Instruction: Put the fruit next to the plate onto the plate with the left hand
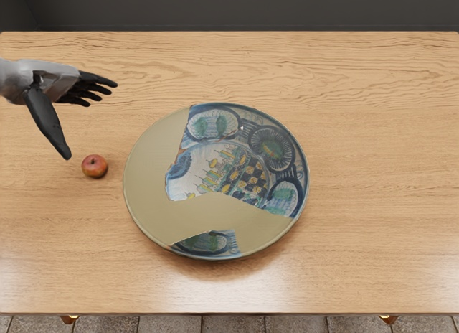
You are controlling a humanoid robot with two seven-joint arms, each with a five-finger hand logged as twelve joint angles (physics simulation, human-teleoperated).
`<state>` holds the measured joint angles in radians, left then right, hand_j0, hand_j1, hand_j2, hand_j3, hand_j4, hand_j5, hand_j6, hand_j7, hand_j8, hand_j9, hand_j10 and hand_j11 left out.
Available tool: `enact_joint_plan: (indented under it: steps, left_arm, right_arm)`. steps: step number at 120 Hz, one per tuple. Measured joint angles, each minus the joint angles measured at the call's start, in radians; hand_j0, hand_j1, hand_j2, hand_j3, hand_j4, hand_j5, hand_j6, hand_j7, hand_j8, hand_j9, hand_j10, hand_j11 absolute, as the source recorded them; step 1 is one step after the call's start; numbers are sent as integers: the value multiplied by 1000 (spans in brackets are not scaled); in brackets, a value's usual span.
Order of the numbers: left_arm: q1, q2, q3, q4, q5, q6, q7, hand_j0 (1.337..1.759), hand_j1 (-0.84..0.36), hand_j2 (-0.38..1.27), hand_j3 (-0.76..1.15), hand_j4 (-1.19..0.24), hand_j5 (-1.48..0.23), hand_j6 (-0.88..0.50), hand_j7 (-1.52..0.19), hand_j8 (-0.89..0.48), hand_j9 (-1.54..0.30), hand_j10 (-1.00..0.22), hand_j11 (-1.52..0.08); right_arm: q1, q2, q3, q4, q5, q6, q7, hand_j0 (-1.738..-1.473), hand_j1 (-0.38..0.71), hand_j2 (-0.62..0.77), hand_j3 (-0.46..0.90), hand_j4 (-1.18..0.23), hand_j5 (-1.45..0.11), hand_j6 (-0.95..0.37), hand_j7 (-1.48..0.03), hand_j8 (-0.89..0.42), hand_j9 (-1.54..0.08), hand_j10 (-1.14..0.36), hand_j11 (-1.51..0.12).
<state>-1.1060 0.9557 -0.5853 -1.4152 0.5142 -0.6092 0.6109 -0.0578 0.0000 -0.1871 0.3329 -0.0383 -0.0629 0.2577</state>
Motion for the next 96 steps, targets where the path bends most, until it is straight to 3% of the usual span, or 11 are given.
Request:
enact_joint_plan:
  steps: [35, 61, 77, 96]
  left_arm:
    - [-12, 0, 0, -13, 23, -2, 0, 1658, 323, 5, 0, -27, -30, -28, -30, -28, -30, -26, -30]
    - [14, -12, 18, -157, 294, -2, 0, 1658, 321, 6, 0, -30, -33, -31, -32, -30, -32, -29, -32]
    - [20, -37, 109, -190, 486, 23, 0, 1658, 314, 7, 0, -35, -40, -36, -39, -36, -39, -34, -39]
    - [47, -60, 167, -205, 590, 80, 0, 1658, 307, 8, 0, -42, -48, -43, -48, -43, -47, -41, -47]
  right_arm:
    - [0, 0, 2, 0, 2, 0, 0, -1658, -329, -4, 0, -16, -22, -16, -22, -16, -22, -17, -22]
    - [0, 0, 3, 0, 2, 0, 0, -1658, -329, -4, 0, -16, -22, -16, -22, -16, -22, -17, -22]
    - [-1, 0, 3, 0, 2, 0, 0, -1658, -329, -4, 0, -16, -22, -16, -22, -16, -22, -17, -22]
    - [0, 0, 3, 0, 2, 0, 0, -1658, -329, -4, 0, -16, -22, -16, -22, -16, -22, -17, -22]
